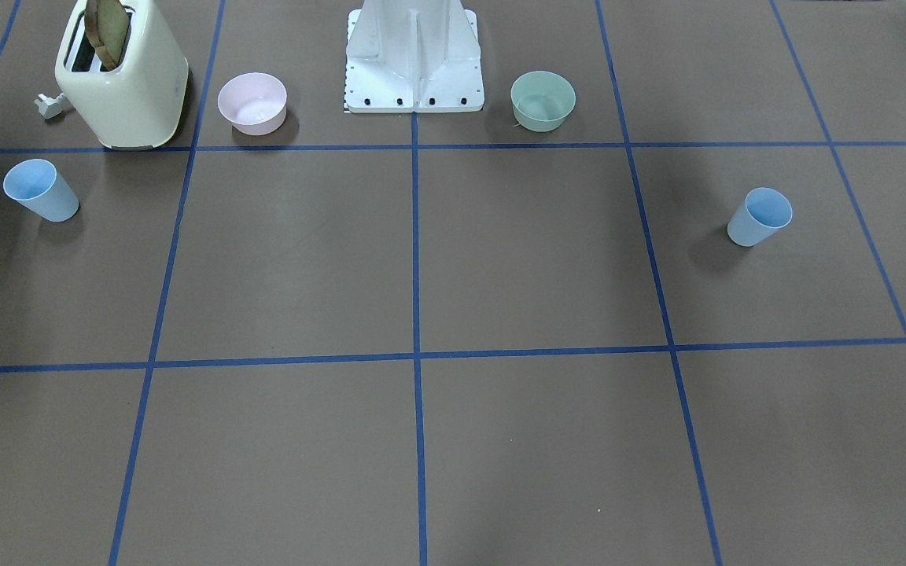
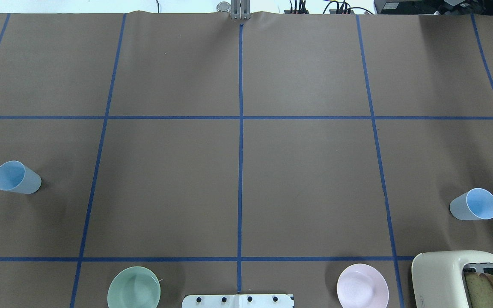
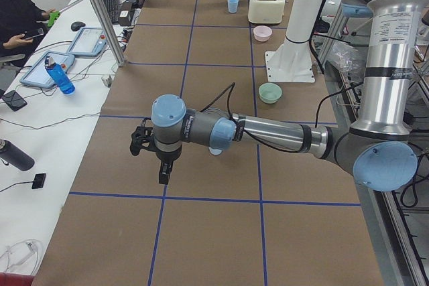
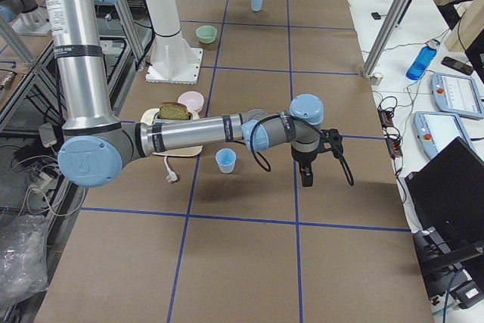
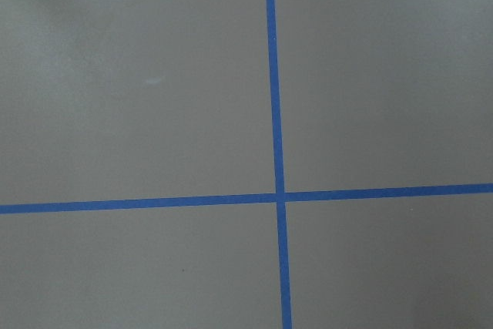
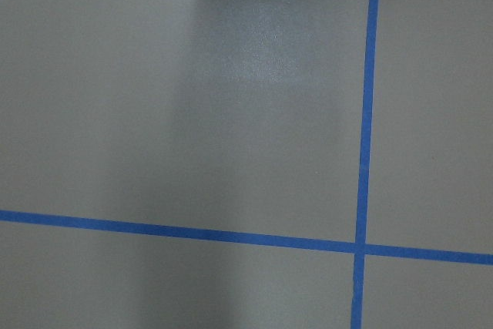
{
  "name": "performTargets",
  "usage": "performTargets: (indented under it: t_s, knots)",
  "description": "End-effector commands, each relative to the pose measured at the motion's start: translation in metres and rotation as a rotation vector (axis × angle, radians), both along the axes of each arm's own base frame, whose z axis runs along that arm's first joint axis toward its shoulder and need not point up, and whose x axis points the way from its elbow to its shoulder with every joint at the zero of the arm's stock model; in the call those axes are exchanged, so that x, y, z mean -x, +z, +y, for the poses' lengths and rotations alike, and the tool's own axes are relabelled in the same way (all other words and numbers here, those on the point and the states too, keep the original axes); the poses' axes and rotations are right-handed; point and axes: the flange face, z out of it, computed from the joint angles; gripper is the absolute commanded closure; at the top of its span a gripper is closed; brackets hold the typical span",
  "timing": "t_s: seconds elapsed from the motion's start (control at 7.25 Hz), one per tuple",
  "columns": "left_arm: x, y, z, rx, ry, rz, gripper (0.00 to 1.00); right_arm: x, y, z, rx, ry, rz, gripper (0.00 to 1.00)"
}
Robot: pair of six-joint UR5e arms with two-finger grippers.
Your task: Stack blue cups with both arms
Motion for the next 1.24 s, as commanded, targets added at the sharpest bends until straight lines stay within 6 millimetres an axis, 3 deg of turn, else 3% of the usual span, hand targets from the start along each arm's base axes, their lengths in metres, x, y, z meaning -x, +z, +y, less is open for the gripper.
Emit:
performTargets:
  t_s: [0.0,0.14,0.28,0.41,0.55,0.69,0.83,1.1]
  knots:
    - [-0.043,-0.015,0.011,-0.02,-0.018,0.046,0.02,0.001,0.006,0.046,0.058,0.023,-0.073,0.0]
    - [-0.075,-0.019,0.012,-0.013,0.0,0.063,0.02,0.006,0.01,0.072,0.075,0.005,-0.07,0.0]
    - [-0.094,-0.018,0.016,-0.009,0.036,0.065,0.02,0.014,0.008,0.093,0.097,-0.005,-0.072,0.0]
    - [-0.119,-0.022,0.019,-0.017,0.084,0.068,0.03,0.023,0.014,0.105,0.103,-0.009,-0.076,0.0]
    - [-0.14,-0.022,0.022,-0.025,0.125,0.07,0.03,0.032,0.017,0.114,0.082,-0.01,-0.082,0.0]
    - [-0.148,-0.025,0.023,-0.027,0.129,0.07,0.03,0.038,0.016,0.119,0.085,-0.001,-0.095,0.0]
    - [-0.162,-0.017,0.036,-0.028,0.139,0.084,0.03,0.041,0.02,0.125,0.083,-0.008,-0.096,0.0]
    - [-0.191,-0.014,0.049,-0.018,0.161,0.095,0.03,0.046,0.018,0.123,0.085,-0.013,-0.097,0.0]
